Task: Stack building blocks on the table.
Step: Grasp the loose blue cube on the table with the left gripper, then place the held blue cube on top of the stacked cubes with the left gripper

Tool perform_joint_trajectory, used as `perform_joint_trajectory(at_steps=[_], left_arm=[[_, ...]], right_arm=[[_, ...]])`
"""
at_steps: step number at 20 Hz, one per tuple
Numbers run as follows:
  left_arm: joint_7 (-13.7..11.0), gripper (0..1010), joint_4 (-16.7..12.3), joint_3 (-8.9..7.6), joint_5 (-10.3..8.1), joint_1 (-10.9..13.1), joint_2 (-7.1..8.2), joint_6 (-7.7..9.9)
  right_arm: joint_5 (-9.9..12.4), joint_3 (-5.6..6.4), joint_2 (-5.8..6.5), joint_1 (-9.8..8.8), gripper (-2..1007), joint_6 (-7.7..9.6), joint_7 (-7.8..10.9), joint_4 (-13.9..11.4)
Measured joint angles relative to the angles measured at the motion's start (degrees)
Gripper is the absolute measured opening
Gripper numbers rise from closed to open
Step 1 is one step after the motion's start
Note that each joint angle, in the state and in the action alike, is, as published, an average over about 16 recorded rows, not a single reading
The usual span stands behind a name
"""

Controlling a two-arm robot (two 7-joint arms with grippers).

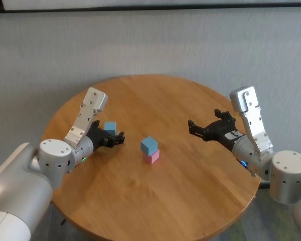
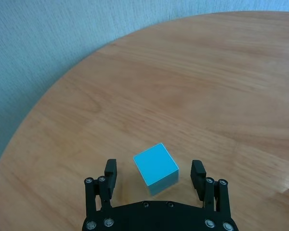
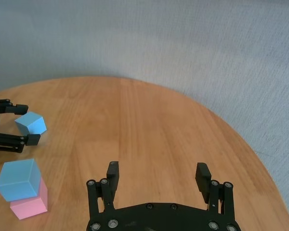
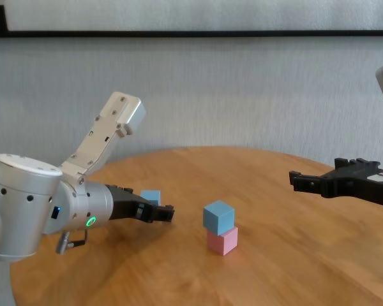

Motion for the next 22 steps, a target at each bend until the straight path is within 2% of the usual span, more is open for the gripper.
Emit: perform_joint_trajectory(at_steps=[6, 17, 22], left_arm=[[0.2, 871, 0.9, -0.19, 0.02, -0.3, -0.18, -0.74], [0.3, 554, 1.9, -0.34, 0.20, -0.8, -0.38, -1.59], [0.5, 453, 1.5, -0.47, 0.28, -0.6, -0.36, -1.58]], right_arm=[[0.0, 0.00, 0.00, 0.00, 1005, 0.00, 0.00, 0.0], [0.0, 0.00, 0.00, 0.00, 1005, 0.00, 0.00, 0.0], [0.0, 0.00, 0.00, 0.00, 1005, 0.00, 0.00, 0.0]])
